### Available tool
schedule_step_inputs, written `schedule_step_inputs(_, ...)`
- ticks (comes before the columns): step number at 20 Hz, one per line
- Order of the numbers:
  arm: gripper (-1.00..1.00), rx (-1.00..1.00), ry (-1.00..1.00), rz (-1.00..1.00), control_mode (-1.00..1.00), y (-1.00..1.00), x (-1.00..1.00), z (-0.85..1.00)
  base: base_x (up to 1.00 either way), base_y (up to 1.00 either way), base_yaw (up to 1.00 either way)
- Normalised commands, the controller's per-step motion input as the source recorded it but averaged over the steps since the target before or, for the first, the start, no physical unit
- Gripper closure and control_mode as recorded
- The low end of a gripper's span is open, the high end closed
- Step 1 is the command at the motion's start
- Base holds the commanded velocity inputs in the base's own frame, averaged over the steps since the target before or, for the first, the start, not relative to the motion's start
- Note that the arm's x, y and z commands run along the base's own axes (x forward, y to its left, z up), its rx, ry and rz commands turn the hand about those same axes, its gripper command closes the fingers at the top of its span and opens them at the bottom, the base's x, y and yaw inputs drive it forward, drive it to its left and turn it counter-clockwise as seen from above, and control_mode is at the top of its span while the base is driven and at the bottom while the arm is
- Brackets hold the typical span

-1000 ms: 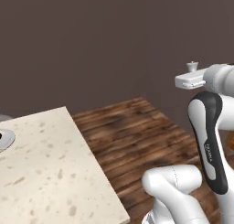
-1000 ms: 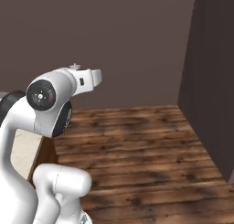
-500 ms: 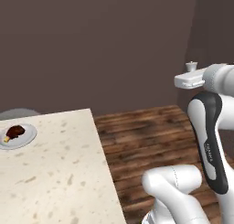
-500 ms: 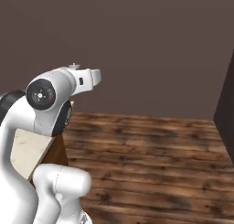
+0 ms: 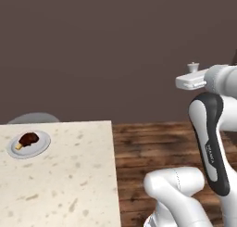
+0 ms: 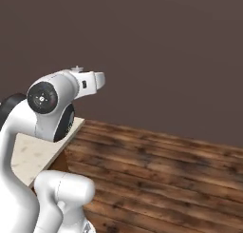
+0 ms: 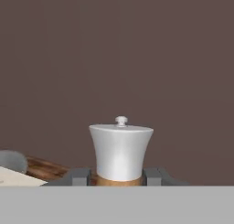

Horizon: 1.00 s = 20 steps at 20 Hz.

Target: Retrieve the shaker from the cabinet and place it next the steak on a plate on the dining table.

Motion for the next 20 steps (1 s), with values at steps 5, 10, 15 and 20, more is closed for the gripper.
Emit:
schedule_step_inputs(5, 1.00, 0.00, 0.00, 0.00, 1.00, 0.00, 0.00, 0.00, 1.00, 0.00, 0.50)
schedule_step_inputs(10, 1.00, 0.00, 0.00, 0.00, 1.00, 0.00, 0.00, 0.00, 1.00, -0.05, 0.47)
schedule_step_inputs(15, 1.00, 0.00, 0.00, 0.00, 1.00, 0.00, 0.00, 0.00, 1.00, -0.39, 0.29)
schedule_step_inputs(20, 1.00, 0.00, 0.00, 0.00, 1.00, 0.00, 0.00, 0.00, 1.00, -0.59, 0.19)
